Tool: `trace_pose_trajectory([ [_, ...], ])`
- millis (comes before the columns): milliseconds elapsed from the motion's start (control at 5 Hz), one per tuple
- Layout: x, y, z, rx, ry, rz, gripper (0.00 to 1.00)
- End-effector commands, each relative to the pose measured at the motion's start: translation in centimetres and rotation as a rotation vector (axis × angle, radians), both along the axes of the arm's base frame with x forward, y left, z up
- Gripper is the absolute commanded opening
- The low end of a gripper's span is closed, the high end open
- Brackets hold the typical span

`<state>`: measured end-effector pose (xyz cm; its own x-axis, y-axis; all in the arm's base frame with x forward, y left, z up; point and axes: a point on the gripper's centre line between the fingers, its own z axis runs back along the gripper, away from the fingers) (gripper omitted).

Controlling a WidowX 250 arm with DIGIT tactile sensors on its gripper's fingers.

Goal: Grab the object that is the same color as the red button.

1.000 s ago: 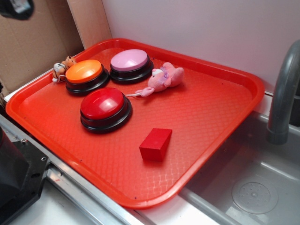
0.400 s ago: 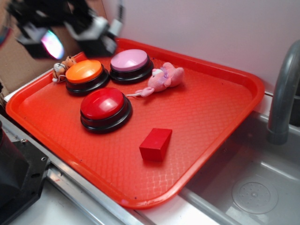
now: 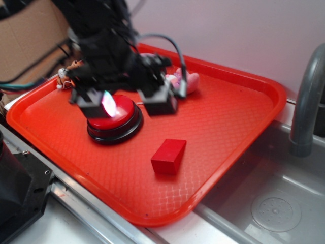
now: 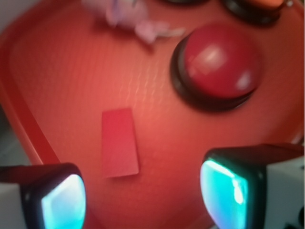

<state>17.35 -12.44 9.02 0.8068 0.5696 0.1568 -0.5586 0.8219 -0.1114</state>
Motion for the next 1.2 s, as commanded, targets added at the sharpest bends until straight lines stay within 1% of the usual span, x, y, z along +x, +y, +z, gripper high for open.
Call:
trace_pose_trajectory([
  [0,1.9,-0.2,-3.5,0.038,0.004,0.012,1.0],
  [200,2.3,0.0,-5.2,0.027,0.022,0.017,1.0],
  [400,2.4,-0.2,-6.4,-0.004,0.024,0.012,1.0],
  [800,2.3,-0.2,-6.8,-0.007,0.006,0.012,1.0],
  [1000,2.2,-0.2,-6.7,0.006,-0.019,0.017,0.0],
])
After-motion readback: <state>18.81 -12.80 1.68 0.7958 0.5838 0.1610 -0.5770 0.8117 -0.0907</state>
